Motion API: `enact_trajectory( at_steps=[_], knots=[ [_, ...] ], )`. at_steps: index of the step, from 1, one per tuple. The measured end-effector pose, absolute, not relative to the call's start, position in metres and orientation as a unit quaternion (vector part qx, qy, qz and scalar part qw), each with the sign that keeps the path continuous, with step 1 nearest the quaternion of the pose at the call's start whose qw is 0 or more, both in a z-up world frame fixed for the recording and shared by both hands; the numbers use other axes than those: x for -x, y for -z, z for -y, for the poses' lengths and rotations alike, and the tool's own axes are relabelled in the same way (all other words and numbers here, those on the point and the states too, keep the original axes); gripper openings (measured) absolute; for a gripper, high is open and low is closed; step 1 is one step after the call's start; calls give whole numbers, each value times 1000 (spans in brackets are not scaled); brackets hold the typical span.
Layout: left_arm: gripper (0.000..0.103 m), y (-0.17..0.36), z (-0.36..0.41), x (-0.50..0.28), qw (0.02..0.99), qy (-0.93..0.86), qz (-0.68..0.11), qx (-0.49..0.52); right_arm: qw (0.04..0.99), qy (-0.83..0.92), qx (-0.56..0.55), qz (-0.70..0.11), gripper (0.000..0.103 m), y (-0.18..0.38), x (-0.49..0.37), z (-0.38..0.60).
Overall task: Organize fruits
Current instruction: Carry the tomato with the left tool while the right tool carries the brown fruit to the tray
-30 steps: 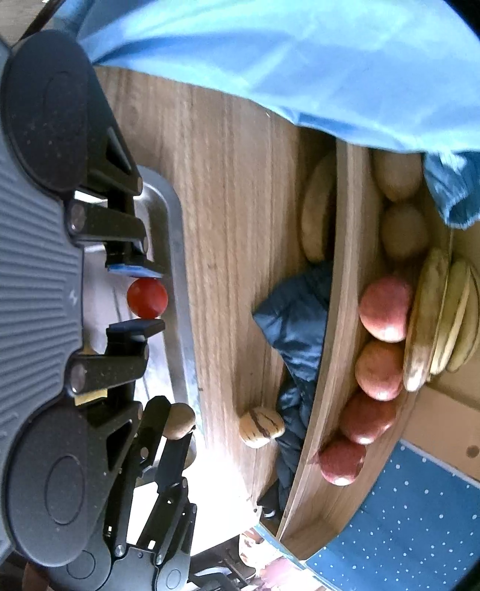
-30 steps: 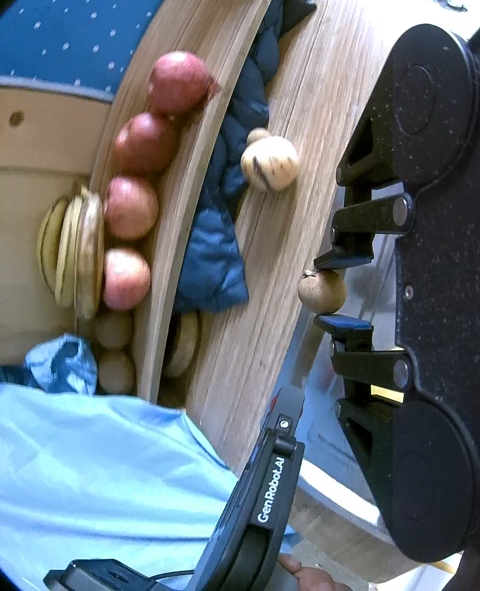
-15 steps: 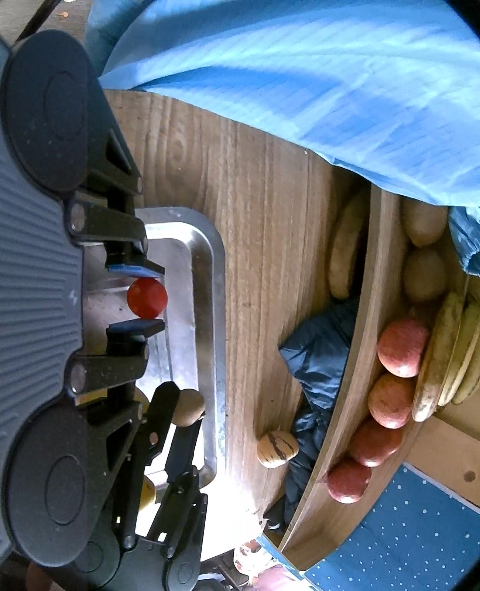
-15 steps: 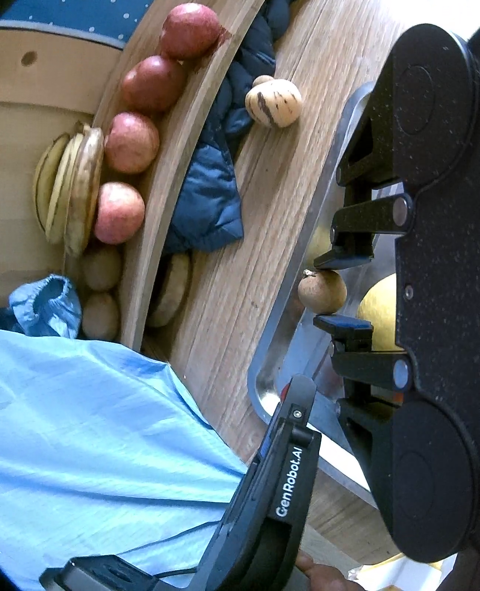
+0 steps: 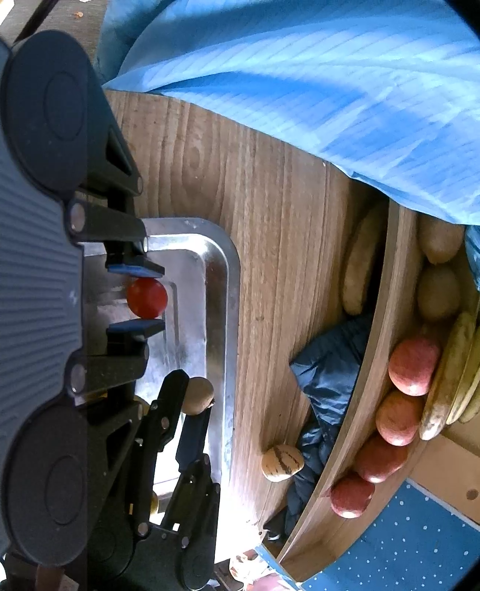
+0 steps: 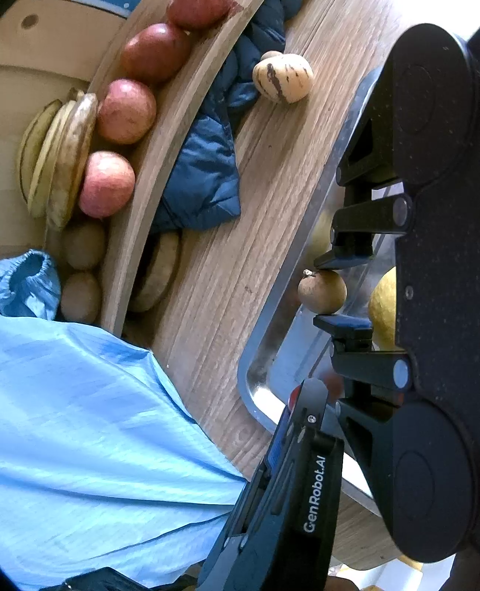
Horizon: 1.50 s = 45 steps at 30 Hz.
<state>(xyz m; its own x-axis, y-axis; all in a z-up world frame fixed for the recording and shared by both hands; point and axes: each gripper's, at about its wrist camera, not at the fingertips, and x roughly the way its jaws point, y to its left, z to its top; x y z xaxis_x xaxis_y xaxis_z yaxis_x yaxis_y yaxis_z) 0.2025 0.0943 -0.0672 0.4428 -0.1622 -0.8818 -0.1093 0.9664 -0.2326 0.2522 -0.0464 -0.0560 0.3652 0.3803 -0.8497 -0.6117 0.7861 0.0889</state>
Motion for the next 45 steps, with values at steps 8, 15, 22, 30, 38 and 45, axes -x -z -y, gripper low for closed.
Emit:
enact_trajectory(
  at_steps=[8,15,22,30,38,45],
  knots=[
    [25,69,-94,-205,839,14,-529,129,810,-309,126,-482,28,60,-255,45],
    [25,71,-94,-205,838,14,-530,128,809,-307,125,-487,28,63,-257,44],
    [26,71,-92,-206,837,18,-532,124,810,-303,123,-487,28,63,-256,44],
    [26,67,-92,-204,839,23,-530,121,815,-295,119,-485,30,61,-254,46],
    [39,57,-94,-195,845,36,-521,117,826,-285,111,-473,42,48,-244,53],
    [61,48,-100,-182,849,48,-515,106,840,-263,100,-463,54,33,-228,65]
  ],
)
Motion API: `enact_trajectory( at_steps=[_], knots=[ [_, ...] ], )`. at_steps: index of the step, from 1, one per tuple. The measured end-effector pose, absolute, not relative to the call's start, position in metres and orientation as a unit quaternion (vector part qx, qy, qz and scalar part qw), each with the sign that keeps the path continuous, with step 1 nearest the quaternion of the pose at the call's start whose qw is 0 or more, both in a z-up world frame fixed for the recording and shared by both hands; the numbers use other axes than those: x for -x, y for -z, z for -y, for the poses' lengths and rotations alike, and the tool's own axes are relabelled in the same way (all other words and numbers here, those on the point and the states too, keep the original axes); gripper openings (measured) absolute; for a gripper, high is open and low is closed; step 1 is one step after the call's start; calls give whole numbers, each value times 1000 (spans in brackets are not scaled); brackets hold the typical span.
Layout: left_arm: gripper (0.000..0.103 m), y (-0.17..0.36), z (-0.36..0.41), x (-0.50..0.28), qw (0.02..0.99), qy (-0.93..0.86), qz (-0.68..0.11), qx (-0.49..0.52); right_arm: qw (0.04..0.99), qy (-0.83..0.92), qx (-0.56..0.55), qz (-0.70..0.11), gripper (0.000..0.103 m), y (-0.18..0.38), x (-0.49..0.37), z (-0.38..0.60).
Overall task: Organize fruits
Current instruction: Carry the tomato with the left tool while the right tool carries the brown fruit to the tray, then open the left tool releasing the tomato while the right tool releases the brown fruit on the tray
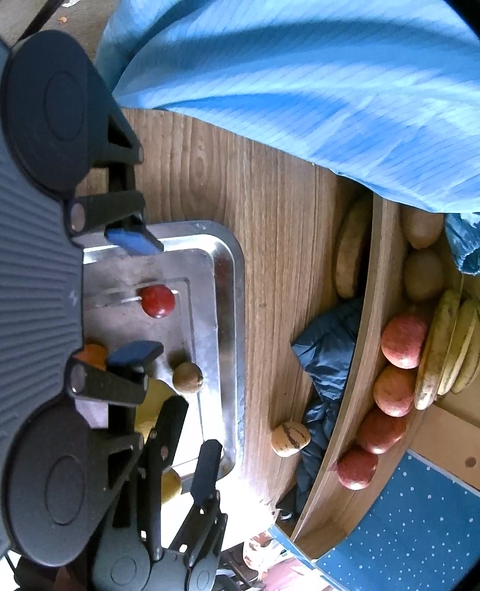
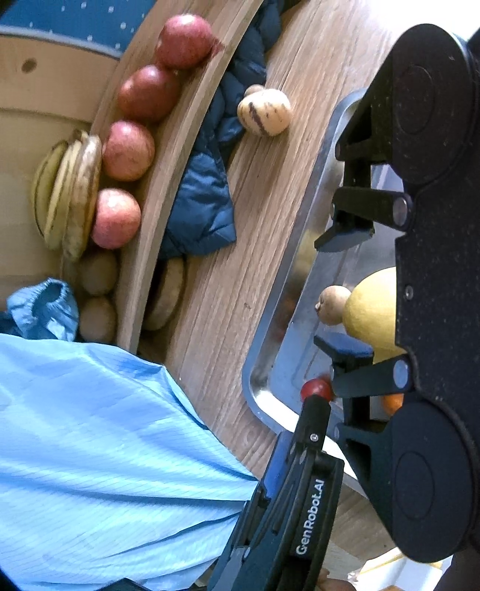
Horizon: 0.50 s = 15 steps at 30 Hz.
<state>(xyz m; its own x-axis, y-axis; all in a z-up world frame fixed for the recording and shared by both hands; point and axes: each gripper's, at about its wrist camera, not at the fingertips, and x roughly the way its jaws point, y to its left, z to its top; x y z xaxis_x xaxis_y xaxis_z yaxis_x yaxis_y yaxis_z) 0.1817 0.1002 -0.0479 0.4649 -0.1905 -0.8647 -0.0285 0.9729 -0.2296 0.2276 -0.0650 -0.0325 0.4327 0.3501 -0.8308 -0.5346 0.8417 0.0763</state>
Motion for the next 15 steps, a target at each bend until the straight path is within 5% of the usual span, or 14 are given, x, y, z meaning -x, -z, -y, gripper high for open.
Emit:
enact_trajectory(
  at_steps=[10,15],
  knots=[
    [97,39,-114,-165,853,61,-512,81,856,-233,76,-455,79,13,-196,76],
    [101,36,-120,-156,851,79,-515,65,860,-224,68,-454,91,4,-181,81]
  ],
)
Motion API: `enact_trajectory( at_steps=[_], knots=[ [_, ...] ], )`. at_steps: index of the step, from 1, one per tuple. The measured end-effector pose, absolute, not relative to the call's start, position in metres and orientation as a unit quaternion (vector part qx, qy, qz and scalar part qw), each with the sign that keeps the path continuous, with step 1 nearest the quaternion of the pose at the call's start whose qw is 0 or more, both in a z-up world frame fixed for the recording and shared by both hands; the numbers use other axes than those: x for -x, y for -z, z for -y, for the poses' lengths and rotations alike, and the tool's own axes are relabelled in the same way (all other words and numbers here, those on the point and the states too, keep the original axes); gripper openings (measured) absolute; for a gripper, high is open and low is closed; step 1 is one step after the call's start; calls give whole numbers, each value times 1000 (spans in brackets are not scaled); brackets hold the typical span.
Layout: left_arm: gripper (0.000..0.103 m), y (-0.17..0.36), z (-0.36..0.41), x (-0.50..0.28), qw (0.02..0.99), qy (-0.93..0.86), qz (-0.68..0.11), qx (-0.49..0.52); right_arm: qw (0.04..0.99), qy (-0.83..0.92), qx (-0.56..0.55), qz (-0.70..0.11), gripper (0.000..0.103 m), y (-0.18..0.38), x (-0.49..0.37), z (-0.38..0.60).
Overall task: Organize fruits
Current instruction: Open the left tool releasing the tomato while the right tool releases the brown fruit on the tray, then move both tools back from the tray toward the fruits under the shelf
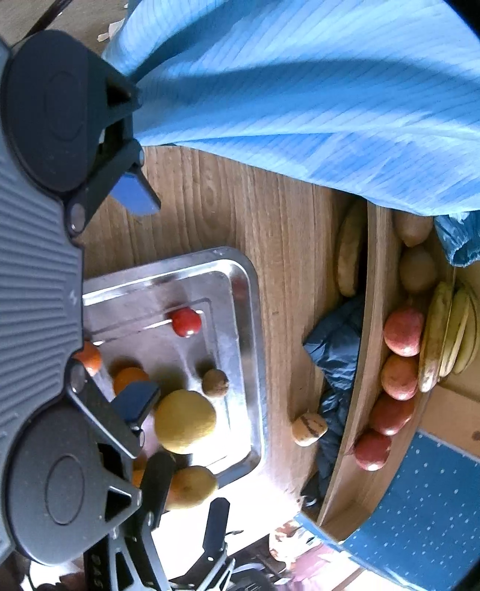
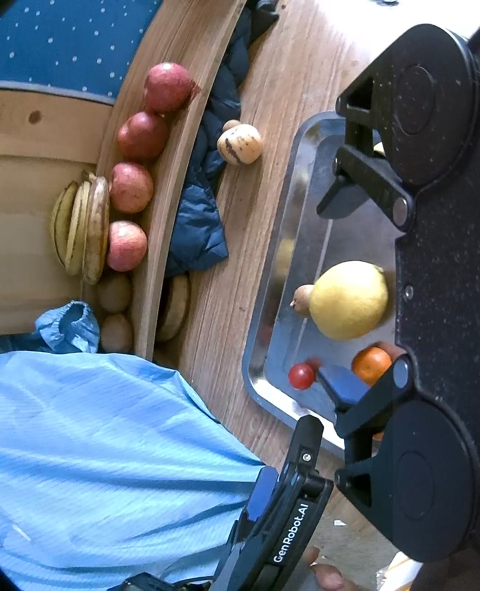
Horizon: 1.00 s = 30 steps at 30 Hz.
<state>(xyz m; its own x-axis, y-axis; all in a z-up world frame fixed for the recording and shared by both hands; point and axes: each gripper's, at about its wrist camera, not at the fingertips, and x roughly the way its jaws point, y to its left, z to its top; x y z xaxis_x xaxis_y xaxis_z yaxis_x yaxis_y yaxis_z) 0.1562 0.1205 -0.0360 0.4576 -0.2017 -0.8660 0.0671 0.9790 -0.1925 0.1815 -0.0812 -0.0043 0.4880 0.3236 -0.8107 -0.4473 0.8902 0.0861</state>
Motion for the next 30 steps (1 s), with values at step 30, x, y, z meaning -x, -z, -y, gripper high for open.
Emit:
enact_trajectory(
  at_steps=[30],
  knots=[
    [102,40,-61,-133,768,252,-587,-48,813,-126,34,-567,102,12,-122,131]
  ],
)
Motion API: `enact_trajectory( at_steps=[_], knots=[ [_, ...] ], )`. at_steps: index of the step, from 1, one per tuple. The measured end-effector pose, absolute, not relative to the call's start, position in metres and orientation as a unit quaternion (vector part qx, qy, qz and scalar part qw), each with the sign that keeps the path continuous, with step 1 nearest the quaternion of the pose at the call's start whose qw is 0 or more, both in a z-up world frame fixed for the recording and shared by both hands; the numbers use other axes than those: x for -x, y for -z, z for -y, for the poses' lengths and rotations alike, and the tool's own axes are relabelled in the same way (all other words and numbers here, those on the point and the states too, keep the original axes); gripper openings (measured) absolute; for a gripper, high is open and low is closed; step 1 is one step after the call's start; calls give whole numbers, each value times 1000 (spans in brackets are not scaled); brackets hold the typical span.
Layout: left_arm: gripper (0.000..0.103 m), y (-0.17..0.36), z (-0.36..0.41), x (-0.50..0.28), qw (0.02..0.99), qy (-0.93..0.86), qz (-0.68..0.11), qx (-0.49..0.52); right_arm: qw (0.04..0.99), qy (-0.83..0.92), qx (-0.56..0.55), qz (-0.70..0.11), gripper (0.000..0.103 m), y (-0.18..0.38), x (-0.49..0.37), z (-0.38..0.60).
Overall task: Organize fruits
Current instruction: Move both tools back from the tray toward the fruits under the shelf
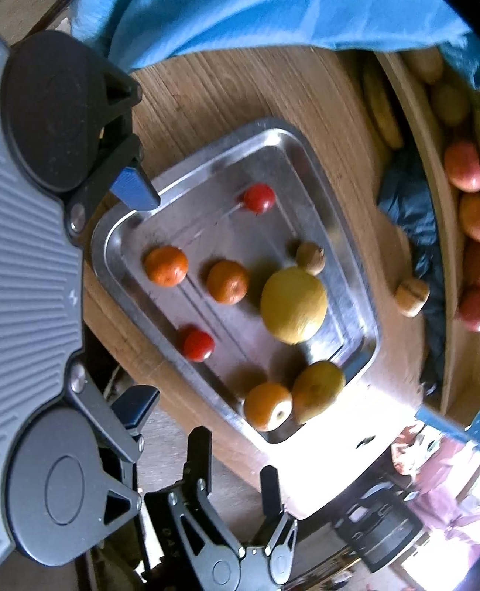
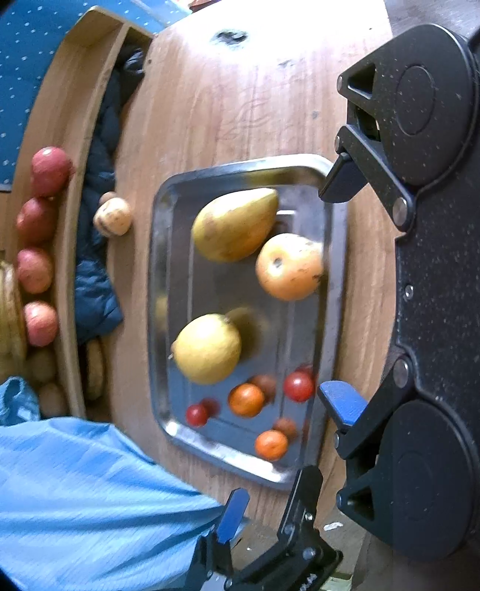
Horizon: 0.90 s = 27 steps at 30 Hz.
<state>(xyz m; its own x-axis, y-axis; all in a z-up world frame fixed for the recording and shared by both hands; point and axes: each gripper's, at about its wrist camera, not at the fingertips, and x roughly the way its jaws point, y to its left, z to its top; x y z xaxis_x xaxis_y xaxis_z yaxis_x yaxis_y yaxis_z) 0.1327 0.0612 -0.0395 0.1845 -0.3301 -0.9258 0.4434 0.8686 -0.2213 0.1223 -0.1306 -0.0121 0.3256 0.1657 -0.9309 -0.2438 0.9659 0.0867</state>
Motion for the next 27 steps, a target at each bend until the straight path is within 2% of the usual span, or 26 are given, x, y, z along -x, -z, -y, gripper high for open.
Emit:
enact_trajectory(
  at_steps=[8,27],
  knots=[
    [102,39,-48,-142,756,259,-596,-72,801,-108,39,-587,102,17,-124,136],
    [102,24,-30,-180,770,254,-580,-72,813,-95,41,-573,102,8,-154,156]
  ],
)
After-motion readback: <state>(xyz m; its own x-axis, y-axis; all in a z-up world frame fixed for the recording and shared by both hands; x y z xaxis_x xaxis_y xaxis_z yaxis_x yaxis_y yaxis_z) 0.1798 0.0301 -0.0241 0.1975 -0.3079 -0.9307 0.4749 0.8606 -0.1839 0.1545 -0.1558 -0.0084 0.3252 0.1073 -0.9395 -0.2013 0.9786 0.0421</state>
